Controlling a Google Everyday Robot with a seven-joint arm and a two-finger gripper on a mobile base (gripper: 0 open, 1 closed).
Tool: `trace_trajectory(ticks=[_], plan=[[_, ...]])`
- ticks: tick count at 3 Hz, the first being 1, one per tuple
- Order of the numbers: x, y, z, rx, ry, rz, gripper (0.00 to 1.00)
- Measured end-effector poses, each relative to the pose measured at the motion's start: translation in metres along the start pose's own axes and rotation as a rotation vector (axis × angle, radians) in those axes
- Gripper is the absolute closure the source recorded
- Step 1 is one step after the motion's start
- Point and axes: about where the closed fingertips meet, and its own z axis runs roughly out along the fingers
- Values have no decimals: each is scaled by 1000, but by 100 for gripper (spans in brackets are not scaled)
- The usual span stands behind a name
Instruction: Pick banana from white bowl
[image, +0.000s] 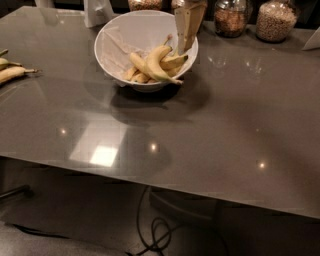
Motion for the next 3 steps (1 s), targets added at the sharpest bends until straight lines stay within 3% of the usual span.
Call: trace_trajectory(ticks=[1, 2, 3], plan=[[0, 1, 0, -1, 1, 3, 0], [8, 1, 14, 4, 15, -59, 0], [20, -3, 43, -7, 53, -209, 0]])
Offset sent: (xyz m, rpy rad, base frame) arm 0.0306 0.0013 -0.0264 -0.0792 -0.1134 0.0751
